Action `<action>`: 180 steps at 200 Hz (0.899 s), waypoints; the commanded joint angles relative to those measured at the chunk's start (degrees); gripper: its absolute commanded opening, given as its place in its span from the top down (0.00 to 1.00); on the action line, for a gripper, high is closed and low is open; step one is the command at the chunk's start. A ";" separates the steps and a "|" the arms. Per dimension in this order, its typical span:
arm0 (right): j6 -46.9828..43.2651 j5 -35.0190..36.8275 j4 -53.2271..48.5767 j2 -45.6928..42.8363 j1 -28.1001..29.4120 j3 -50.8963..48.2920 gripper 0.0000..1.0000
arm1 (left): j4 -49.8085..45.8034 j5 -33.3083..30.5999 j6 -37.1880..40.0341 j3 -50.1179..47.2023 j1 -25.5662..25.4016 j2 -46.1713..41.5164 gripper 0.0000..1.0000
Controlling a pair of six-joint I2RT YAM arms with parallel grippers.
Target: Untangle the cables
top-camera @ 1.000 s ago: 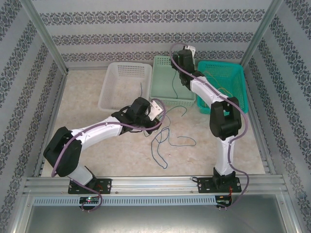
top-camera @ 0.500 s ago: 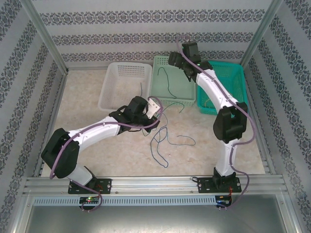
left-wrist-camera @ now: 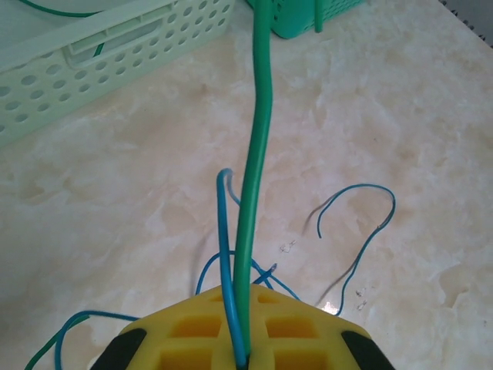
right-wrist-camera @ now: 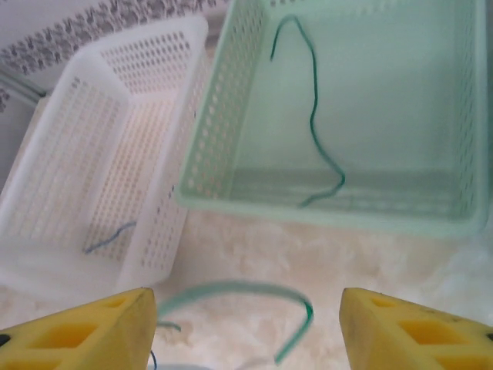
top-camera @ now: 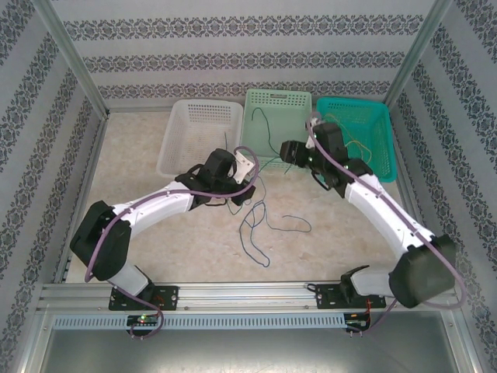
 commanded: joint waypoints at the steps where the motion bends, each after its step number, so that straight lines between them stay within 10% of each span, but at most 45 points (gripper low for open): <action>1: 4.28 -4.08 6.99 -3.72 2.23 -6.69 0.37 | 2.97 2.55 -2.02 1.17 0.63 0.34 0.99; 180: -7.79 -1.37 37.40 3.76 10.54 -23.23 0.26 | 4.59 9.69 -4.88 -1.16 2.02 -2.42 0.98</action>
